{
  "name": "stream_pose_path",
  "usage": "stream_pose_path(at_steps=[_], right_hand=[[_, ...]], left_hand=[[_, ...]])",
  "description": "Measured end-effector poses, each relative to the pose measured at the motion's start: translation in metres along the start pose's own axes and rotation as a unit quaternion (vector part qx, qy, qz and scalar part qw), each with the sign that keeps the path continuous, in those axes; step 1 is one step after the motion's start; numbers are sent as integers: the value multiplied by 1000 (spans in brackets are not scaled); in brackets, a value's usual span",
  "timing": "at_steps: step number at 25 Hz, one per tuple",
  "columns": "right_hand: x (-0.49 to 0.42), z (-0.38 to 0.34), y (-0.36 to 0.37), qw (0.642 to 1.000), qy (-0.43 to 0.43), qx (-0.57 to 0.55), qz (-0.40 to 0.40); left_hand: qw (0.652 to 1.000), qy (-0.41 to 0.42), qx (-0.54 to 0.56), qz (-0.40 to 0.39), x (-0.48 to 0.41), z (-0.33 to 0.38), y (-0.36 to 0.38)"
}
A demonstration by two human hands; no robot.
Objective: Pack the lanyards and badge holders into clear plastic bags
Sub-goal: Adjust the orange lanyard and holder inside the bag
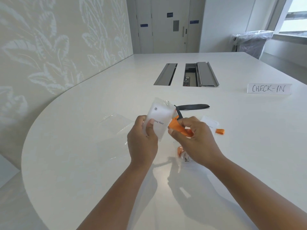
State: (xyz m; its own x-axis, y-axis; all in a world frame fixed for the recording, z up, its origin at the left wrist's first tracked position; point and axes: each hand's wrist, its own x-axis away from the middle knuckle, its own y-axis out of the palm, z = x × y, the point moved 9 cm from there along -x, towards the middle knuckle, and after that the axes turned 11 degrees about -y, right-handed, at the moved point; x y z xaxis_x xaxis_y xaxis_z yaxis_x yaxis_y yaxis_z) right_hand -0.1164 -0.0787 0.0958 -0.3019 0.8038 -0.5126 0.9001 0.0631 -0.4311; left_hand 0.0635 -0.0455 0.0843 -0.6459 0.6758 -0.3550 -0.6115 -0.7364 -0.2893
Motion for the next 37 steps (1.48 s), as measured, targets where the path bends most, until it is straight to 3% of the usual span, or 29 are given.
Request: stream_pose_path(at_steps=[2,6,10,14,17,20,24,26,29,31,32,34,37], right_hand=[[-4,-6,-13,1000,-16,-11,19],[-9,-20,-27,993,-77,92,6],[-16,-8,-26,996,-48,-33,-74],[-17,0,-30,988,-35,-132,-66],[-13,17,-20,974,87,-194,-80],[-12,21,-22,980,108,-140,-88],[-9,23,4,977,59,-108,-174],[-8,36,9,982,28,15,-184],[-5,31,13,957,-93,208,-179],[-3,9,14,918,-205,303,-152],[-3,-3,11,914,-231,302,-140],[-3,-22,5,945,-225,195,-133],[-2,-32,2,970,-196,40,-137]], left_hand=[[995,53,-82,-3,1,9,3],[969,191,-154,-35,11,26,17],[943,289,-82,-145,30,41,33],[945,216,27,-245,25,35,34],[940,120,92,-306,27,30,36],[947,60,185,-255,19,28,27],[944,-63,286,-152,3,6,12],[939,-115,309,-101,-4,-9,4],[946,-164,279,-16,-7,-26,-6],[951,-192,239,39,-6,-35,-12],[956,-194,215,55,-6,-37,-15],[978,-143,136,61,-11,-30,-20],[996,-66,54,-6,-9,-13,-6]])
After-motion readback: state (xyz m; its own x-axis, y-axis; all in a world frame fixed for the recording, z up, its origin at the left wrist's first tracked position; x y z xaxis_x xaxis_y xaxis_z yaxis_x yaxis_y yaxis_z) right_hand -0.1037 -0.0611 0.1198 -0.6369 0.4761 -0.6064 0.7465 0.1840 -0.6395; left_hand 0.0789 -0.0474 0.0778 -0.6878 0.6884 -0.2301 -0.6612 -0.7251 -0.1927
